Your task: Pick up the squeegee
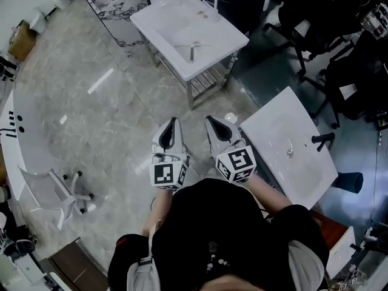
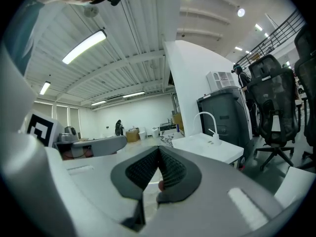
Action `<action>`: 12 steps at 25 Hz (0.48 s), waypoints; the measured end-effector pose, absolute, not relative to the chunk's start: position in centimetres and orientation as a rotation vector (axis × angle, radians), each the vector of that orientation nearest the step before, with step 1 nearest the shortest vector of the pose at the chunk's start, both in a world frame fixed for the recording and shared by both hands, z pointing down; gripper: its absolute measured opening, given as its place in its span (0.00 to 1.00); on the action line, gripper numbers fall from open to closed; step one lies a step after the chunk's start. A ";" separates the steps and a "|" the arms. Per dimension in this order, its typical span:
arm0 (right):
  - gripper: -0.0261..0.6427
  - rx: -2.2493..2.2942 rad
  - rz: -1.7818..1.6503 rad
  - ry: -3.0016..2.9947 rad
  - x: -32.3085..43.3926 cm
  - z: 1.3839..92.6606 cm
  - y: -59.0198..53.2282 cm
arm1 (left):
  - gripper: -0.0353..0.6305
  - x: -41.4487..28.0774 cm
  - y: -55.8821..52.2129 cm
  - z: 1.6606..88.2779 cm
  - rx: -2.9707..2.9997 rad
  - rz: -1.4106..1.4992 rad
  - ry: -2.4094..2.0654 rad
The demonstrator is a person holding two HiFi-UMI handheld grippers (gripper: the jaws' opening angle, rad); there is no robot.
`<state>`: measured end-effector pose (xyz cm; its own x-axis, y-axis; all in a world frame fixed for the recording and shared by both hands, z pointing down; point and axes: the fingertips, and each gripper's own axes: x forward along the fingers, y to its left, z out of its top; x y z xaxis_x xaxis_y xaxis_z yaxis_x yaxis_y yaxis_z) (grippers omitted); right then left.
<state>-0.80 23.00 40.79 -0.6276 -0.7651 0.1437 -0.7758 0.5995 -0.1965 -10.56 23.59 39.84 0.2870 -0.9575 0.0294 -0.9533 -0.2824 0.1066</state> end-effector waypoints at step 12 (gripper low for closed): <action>0.04 1.424 0.365 -2.702 -4.7 40.9 15.4 | 0.06 -14.5 15.3 39.9 2.485 -0.071 -1.723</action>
<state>-4.75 15.43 40.88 -0.5695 -0.8048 0.1673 -0.8203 0.5435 -0.1780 -14.49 15.28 39.94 0.3523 -0.9355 0.0281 -0.9299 -0.3465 0.1231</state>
